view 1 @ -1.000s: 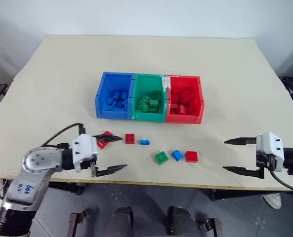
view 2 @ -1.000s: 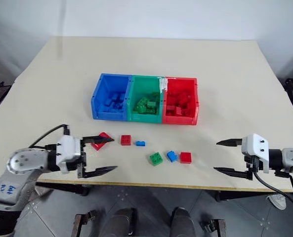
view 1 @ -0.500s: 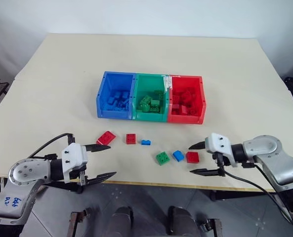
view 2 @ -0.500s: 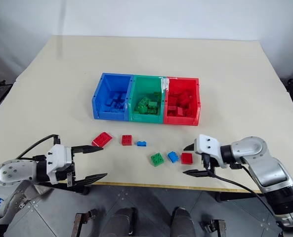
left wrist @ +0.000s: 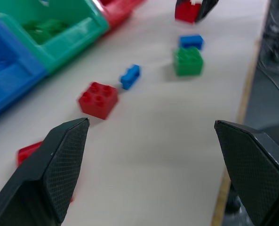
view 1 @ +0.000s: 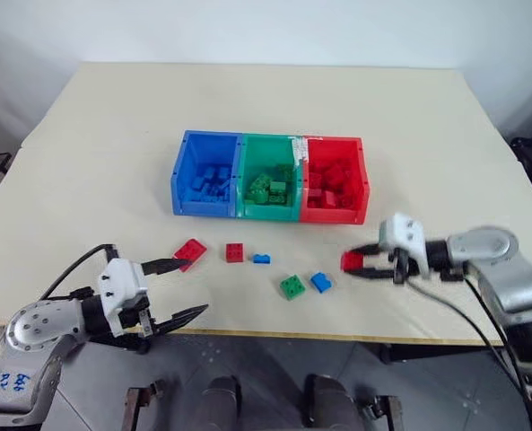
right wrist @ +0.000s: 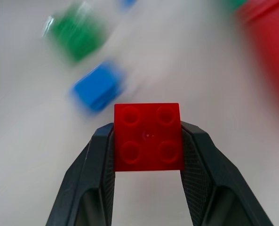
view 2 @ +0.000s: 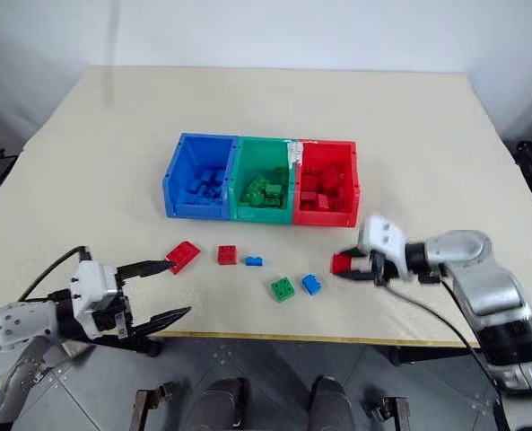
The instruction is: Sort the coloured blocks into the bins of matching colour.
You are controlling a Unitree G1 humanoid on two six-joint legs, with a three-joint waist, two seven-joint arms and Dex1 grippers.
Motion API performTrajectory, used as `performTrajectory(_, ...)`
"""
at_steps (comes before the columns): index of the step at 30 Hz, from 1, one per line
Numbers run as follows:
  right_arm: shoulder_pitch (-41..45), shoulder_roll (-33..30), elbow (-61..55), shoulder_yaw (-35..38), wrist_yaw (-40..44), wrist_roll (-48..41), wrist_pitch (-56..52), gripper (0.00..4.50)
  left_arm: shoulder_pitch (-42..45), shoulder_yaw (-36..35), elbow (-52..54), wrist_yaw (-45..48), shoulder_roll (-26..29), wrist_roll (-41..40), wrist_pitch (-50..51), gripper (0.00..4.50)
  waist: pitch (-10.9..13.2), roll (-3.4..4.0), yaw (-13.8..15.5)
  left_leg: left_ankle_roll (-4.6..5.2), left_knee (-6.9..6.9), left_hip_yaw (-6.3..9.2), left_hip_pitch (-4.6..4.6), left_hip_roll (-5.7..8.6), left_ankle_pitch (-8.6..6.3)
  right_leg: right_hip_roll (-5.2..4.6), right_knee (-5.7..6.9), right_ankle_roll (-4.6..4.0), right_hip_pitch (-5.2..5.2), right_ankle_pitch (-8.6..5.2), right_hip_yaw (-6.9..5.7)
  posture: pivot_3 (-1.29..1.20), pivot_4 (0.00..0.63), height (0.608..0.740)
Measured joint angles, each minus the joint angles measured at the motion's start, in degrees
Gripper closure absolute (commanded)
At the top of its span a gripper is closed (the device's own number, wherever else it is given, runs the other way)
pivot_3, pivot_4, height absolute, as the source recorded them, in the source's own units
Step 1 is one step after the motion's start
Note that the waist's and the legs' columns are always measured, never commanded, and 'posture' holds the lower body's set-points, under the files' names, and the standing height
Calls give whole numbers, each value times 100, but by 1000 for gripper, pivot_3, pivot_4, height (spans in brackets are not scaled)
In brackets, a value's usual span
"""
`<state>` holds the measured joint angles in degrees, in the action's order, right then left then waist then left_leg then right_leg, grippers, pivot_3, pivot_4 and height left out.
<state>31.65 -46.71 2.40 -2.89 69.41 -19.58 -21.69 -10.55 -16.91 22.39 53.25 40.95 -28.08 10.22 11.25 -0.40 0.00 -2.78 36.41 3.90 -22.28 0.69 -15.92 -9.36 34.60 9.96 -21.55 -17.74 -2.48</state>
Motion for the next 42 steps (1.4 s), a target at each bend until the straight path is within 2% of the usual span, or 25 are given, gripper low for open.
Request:
performTrajectory(4, 1085, 474, 737, 271, -568, -37, -184, 3030, -224, -441, -7, -181, -162, -128, 54, 0, -1, -1, -16, -4, -3, 1, 0, -4, -2, 6, -5, -2, -1, -1, -1, 0, 150, 740)
performTrajectory(7, 1923, 1266, 1899, 174, -1366, 411, 131, 3030, -447, -584, 83, -294, -268, -139, 57, 0, -2, -3, -77, -5, -3, -4, 0, -4, -3, 6, 1, -4, -8, 0, 5, 0, 150, 740)
performTrajectory(10, 2195, 1613, 2538, 29, -1681, 734, 433, 2041, -516, -588, 293, -363, -305, -173, 70, 0, -2, -3, -7, -4, -10, -1, -7, -2, -3, 5, 1, -6, -14, -1, 2, 0, 150, 740)
performTrajectory(16, 2136, 1618, 2767, 81, -1588, 808, 702, 82, -387, -524, 474, -363, -273, -224, 133, 0, -1, -1, -10, -2, -8, -3, -10, -1, -5, 3, -1, -6, -15, -1, 0, 0, 150, 740)
performTrajectory(20, 1217, 1124, 1527, 413, -552, 75, 749, 18, 45, -249, 508, -235, -165, -233, 181, 0, 0, 1, 15, 0, -6, -3, -10, 0, -6, 3, -6, -5, -9, 0, -4, 0, 150, 740)
performTrajectory(23, 229, 440, 685, 651, 152, -394, 479, 18, 337, 113, 417, -40, -130, -219, 188, 0, 0, 1, 29, 2, -5, -5, -9, 0, -7, 3, -9, -4, -6, 0, -5, 0, 150, 740)
performTrajectory(25, -328, 35, 461, 749, 456, -375, 603, 18, 466, 367, 344, 101, -76, -191, 200, 0, 1, 1, 22, 2, -2, -8, -7, -2, -7, 4, -7, -4, -6, 0, -4, 0, 150, 740)
performTrajectory(29, -1347, -714, 489, 804, 902, 83, 1554, 18, 1002, 970, 58, 432, 3, -62, 243, 0, 1, 3, -10, 2, 0, -16, 2, -4, -7, 4, 2, -4, -4, 0, 1, 0, 150, 740)
performTrajectory(33, -1786, -859, 668, 838, 1120, 181, 2064, 18, 1360, 1395, -199, 694, 3, 144, 110, 0, 1, 3, -38, 1, -1, -29, 12, -9, -6, 4, 5, -4, -4, 0, 7, 0, 150, 740)
performTrajectory(37, -1807, -786, 590, 800, 1148, 136, 2127, 18, 1443, 1483, -328, 788, -5, 195, -10, 0, 1, 3, -23, 0, 4, -29, 11, -11, -6, 5, 5, -4, -4, 0, 7, 0, 150, 740)
performTrajectory(42, -1232, -218, -8, 42, 1129, 59, 1604, 18, 1280, 1355, -478, 814, 33, 230, -156, 0, 1, 4, -11, -2, 7, -26, 10, -13, -6, 6, 4, -4, -4, 0, 7, 0, 150, 740)
